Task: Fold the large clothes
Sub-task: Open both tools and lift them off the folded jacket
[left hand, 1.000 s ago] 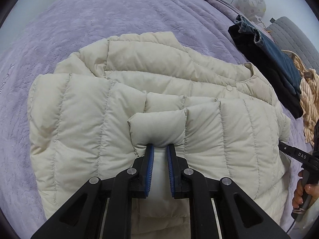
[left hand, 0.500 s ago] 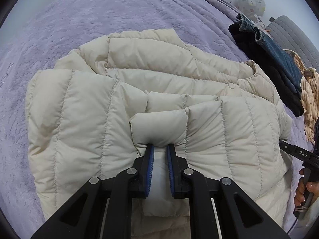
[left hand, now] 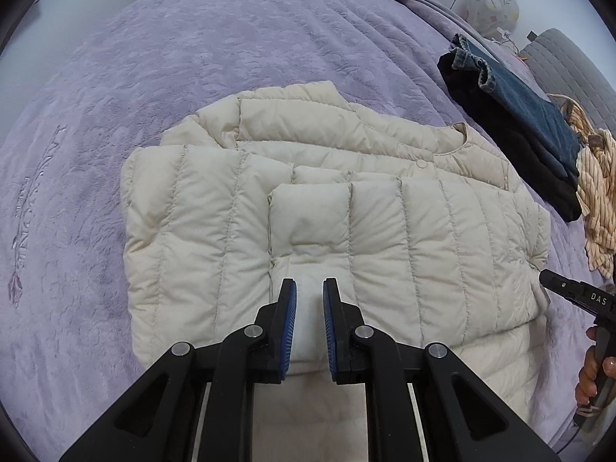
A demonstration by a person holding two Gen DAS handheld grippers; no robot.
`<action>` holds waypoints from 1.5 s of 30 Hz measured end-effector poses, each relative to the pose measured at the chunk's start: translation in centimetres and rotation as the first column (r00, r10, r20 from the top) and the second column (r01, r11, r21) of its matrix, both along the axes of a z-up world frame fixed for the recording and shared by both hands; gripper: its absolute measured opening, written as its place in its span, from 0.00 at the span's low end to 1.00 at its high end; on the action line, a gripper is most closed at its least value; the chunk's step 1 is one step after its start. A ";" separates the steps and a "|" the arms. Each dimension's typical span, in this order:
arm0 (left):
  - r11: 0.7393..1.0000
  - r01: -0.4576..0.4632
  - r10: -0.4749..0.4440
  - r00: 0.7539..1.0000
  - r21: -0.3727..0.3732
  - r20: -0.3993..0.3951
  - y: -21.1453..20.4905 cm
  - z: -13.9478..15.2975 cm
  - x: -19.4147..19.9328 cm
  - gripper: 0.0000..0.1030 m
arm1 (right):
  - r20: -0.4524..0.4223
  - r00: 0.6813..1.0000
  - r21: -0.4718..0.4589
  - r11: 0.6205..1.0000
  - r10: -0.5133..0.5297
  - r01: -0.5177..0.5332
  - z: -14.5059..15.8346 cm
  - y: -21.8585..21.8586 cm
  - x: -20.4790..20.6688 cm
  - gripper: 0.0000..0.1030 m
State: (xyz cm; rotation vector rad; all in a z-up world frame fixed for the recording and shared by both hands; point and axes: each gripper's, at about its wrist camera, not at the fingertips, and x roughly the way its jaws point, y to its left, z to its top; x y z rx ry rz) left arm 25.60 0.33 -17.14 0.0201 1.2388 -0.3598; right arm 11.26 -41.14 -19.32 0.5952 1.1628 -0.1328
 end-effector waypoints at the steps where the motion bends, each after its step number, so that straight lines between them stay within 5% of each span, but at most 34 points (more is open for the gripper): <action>1: 1.000 -0.001 0.001 1.000 0.003 -0.004 0.0 0.2 -0.4 0.15 | 0.000 1.000 0.000 1.000 0.000 0.000 0.3 0.2 -0.4 0.36; 11: 0.999 0.019 -0.016 0.998 0.046 -0.057 1.1 1.3 -6.3 0.16 | -0.013 1.000 0.037 0.999 0.021 -0.021 2.5 3.3 -5.0 0.70; 19: 0.996 0.018 -0.011 0.997 0.091 -0.081 2.4 1.9 -10.0 0.16 | -0.033 0.999 0.049 0.999 0.023 -0.021 4.1 5.6 -8.2 0.76; 20: 0.995 0.014 -0.007 0.997 0.095 -0.079 2.7 2.0 -10.4 0.30 | -0.033 0.999 0.049 0.999 0.022 -0.021 4.3 5.8 -8.5 0.76; 21: 0.995 0.007 0.000 0.997 0.100 -0.075 2.9 2.2 -10.7 0.79 | -0.033 0.999 0.050 0.999 0.022 -0.020 4.5 6.1 -8.8 0.76; 22: 0.994 -0.006 0.013 0.998 0.105 -0.063 3.3 2.5 -11.0 1.00 | -0.031 0.999 0.052 0.998 0.021 -0.019 4.7 6.3 -9.1 0.76; 28: 0.994 -0.009 0.012 1.000 0.111 -0.026 4.5 4.1 -12.5 0.99 | -0.023 0.999 0.048 0.998 0.035 -0.034 6.1 7.9 -10.4 0.77; 35: 0.990 -0.019 0.021 1.000 0.139 -0.015 6.0 4.9 -13.7 0.99 | -0.008 0.999 0.044 0.998 0.040 -0.040 7.4 8.9 -11.9 1.00; 45: 0.987 -0.011 0.018 0.999 0.161 -0.043 7.9 4.9 -15.4 0.99 | 0.021 1.000 0.072 0.997 0.017 -0.019 8.9 9.0 -14.5 1.00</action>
